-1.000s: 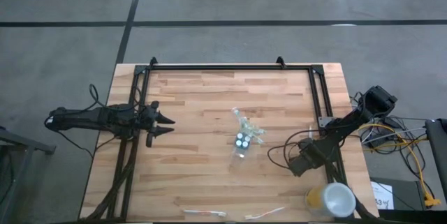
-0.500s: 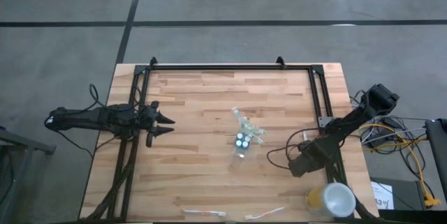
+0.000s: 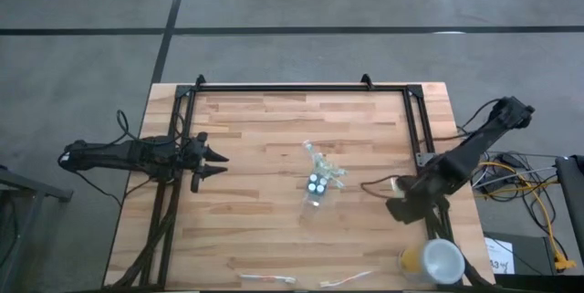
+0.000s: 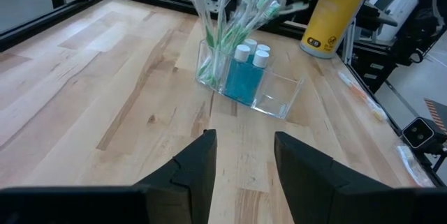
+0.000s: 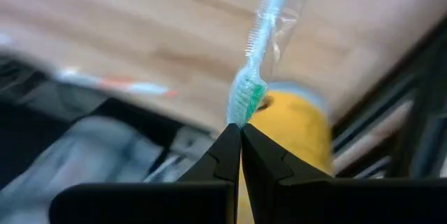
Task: Pick & Place toothbrushing station
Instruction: Put the white green toothbrush into the back side of the transparent organizer
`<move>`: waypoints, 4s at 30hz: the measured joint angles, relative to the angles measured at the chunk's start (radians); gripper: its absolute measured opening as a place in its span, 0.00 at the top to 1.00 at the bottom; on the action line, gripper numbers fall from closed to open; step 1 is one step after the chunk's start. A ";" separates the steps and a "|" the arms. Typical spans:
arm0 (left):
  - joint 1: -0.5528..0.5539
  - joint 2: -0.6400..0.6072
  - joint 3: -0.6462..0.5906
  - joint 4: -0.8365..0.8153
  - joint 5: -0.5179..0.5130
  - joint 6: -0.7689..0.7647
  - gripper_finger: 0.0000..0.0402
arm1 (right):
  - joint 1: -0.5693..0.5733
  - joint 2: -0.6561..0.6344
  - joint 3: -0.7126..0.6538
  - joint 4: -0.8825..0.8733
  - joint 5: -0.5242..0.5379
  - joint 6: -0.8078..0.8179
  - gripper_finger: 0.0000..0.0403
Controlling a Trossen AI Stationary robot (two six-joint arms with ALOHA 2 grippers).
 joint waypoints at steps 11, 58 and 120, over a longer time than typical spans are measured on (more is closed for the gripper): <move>0.000 0.000 0.000 0.000 0.001 0.000 0.63 | 0.000 -0.251 0.000 0.154 0.446 0.034 0.98; 0.000 0.000 0.000 0.000 0.000 0.000 0.63 | -0.320 -0.110 -0.457 1.470 0.530 -0.360 0.98; 0.000 0.000 0.000 0.000 0.001 0.000 0.63 | -0.428 0.320 -0.430 2.007 0.555 0.037 0.98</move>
